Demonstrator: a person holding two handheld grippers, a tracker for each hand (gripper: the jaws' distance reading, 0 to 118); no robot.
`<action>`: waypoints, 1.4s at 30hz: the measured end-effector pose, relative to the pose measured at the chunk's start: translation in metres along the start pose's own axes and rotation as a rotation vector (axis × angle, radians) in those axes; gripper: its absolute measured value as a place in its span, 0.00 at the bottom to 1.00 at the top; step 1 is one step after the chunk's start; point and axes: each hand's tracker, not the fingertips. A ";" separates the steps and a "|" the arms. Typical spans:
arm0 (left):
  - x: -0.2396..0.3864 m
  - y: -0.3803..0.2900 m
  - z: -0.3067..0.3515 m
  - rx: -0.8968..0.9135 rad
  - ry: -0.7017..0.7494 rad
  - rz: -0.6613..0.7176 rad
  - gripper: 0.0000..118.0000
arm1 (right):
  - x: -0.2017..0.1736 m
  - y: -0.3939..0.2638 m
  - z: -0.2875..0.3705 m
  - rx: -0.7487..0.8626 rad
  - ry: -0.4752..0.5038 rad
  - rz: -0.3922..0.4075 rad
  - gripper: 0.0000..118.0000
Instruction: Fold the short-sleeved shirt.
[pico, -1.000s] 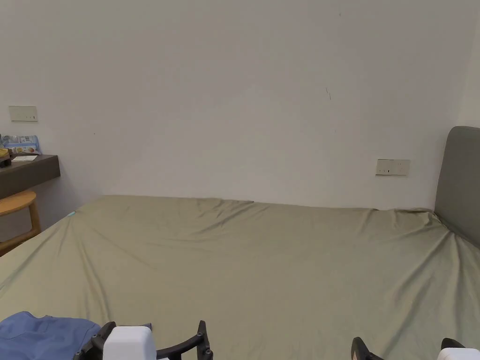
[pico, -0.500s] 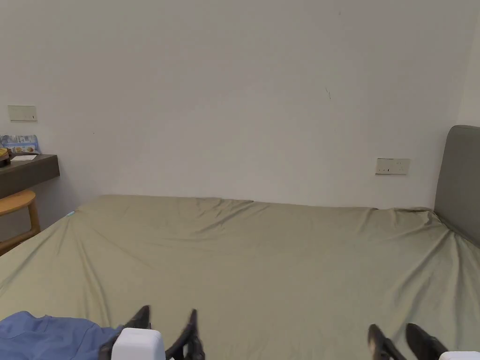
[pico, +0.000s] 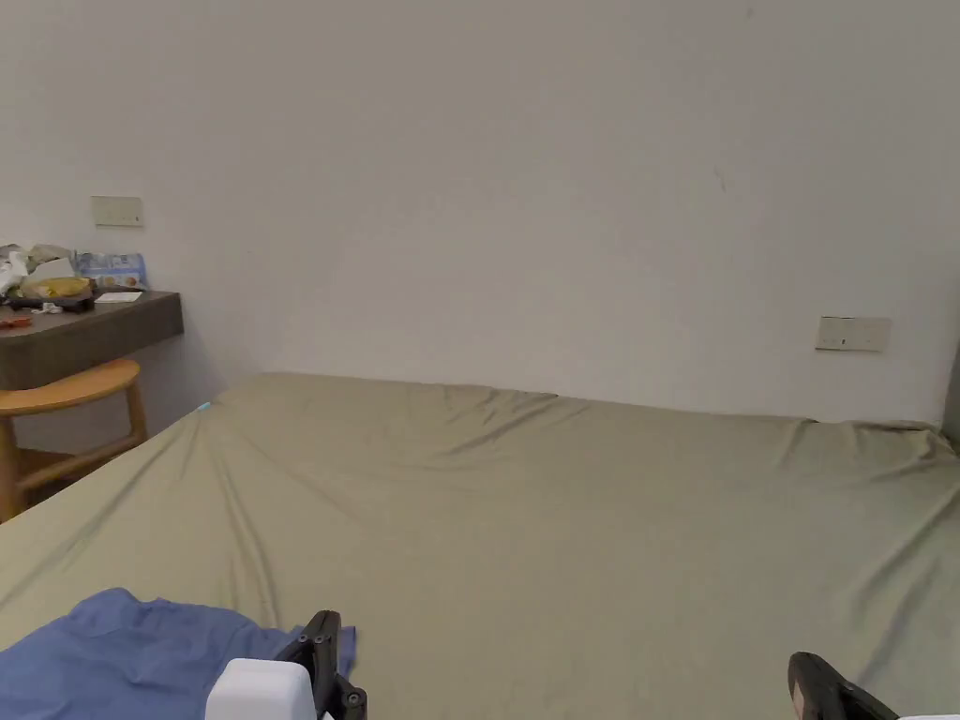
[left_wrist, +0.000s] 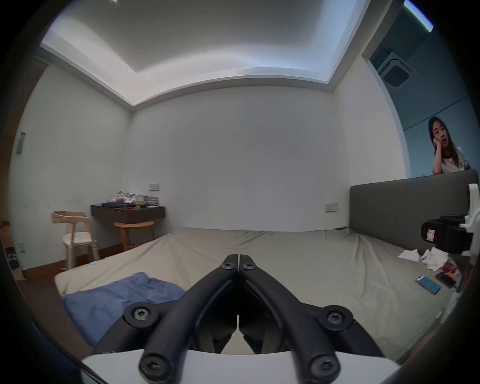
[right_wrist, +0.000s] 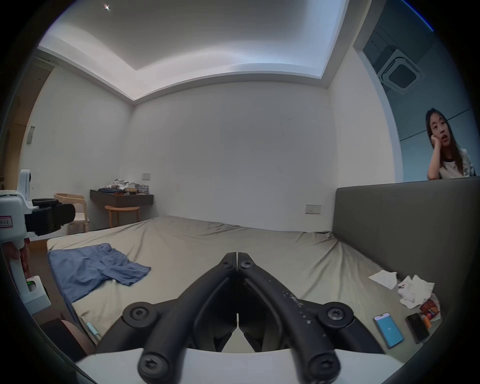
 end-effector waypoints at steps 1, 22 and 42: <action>-0.012 -0.001 0.006 -0.006 0.033 -0.014 0.00 | -0.010 0.000 -0.007 -0.001 0.042 -0.015 0.01; -0.167 -0.070 0.013 -0.290 0.343 0.024 0.00 | -0.192 -0.015 -0.107 -0.090 0.606 0.026 0.01; -0.207 -0.206 -0.365 -0.997 0.155 -0.006 0.90 | -0.107 -0.087 -0.186 -0.285 0.431 0.036 0.01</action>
